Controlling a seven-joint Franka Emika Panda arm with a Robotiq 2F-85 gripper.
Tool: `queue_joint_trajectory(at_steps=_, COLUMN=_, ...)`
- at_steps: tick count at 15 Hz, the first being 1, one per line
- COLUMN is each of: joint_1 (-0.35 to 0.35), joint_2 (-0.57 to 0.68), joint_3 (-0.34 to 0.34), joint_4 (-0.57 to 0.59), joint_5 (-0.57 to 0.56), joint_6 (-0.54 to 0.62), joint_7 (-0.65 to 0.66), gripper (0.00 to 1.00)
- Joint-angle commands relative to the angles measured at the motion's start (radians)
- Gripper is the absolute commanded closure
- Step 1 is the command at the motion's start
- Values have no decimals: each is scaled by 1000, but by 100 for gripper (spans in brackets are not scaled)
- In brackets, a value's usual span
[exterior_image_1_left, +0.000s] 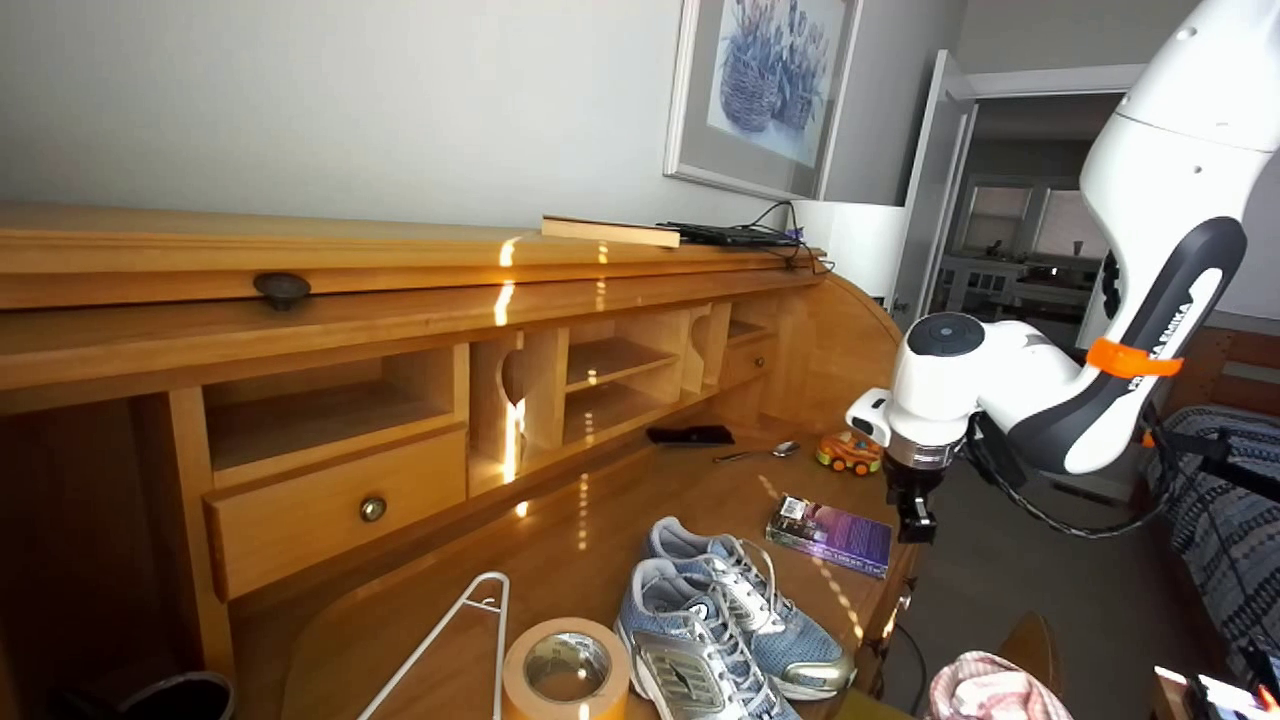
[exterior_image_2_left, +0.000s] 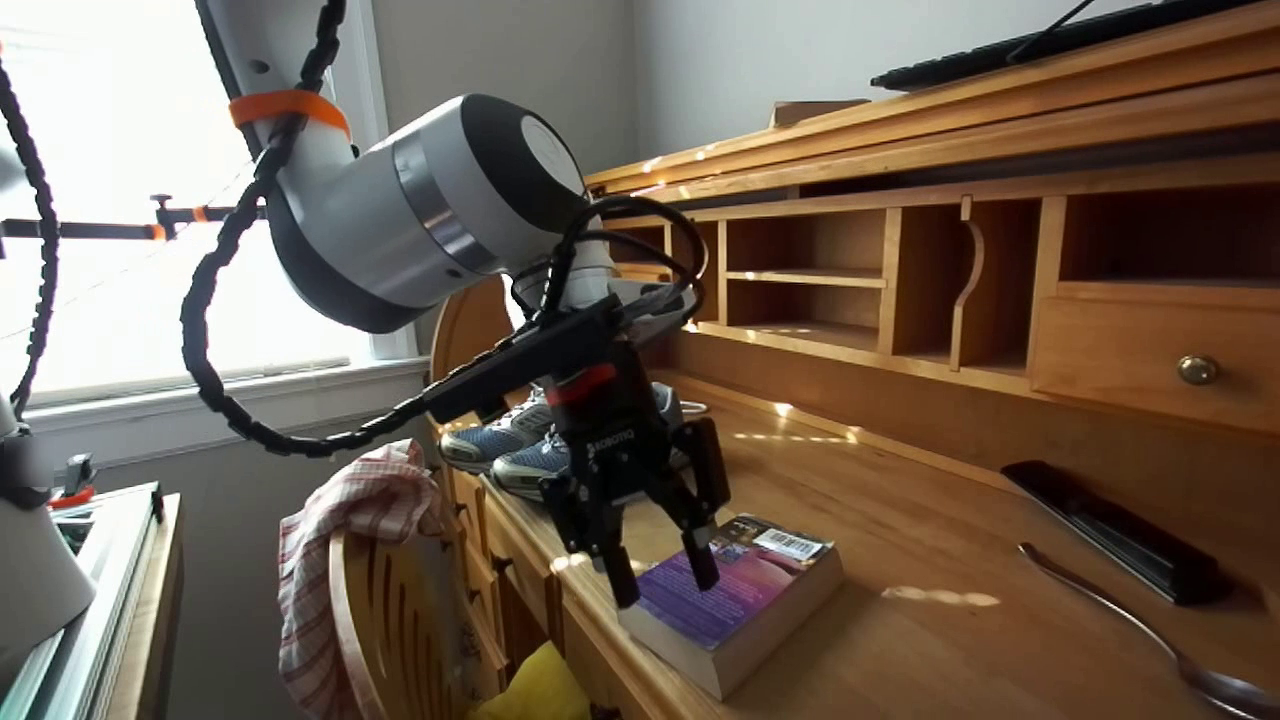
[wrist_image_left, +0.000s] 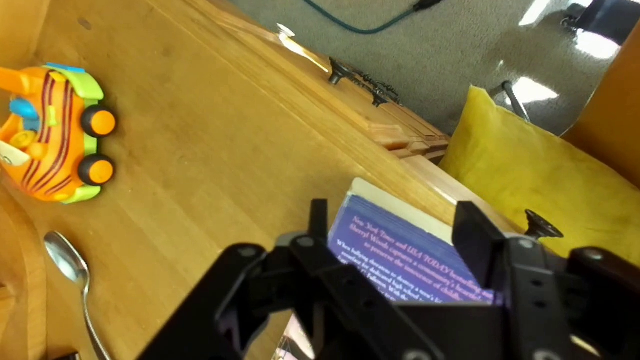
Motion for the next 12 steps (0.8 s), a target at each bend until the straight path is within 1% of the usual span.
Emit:
queue_joint_trajectory(at_steps=1, joint_1=-34, joint_2=98, joint_3=5, joint_4=65, joint_5=43, joint_6=84, joint_7=10, gripper=62)
queue_joint_trajectory(at_steps=2, joint_1=-41, joint_2=108, joint_3=8, joint_4=70, joint_5=54, joint_6=104, joint_7=4, gripper=73)
queue_joint_trajectory(at_steps=4, joint_1=-53, joint_2=116, joint_3=17, joint_4=73, joint_5=73, joint_6=148, joint_7=-10, gripper=89)
queue_joint_trajectory(at_steps=5, joint_1=-58, joint_2=118, joint_3=20, joint_4=73, joint_5=79, joint_6=167, joint_7=-13, gripper=95)
queue_joint_trajectory(at_steps=6, joint_1=-65, joint_2=115, joint_3=26, joint_4=67, joint_5=89, joint_6=189, joint_7=-26, gripper=100)
queue_joint_trajectory(at_steps=12, joint_1=-90, joint_2=94, joint_3=58, joint_4=45, joint_5=121, joint_6=248, joint_7=-74, gripper=100)
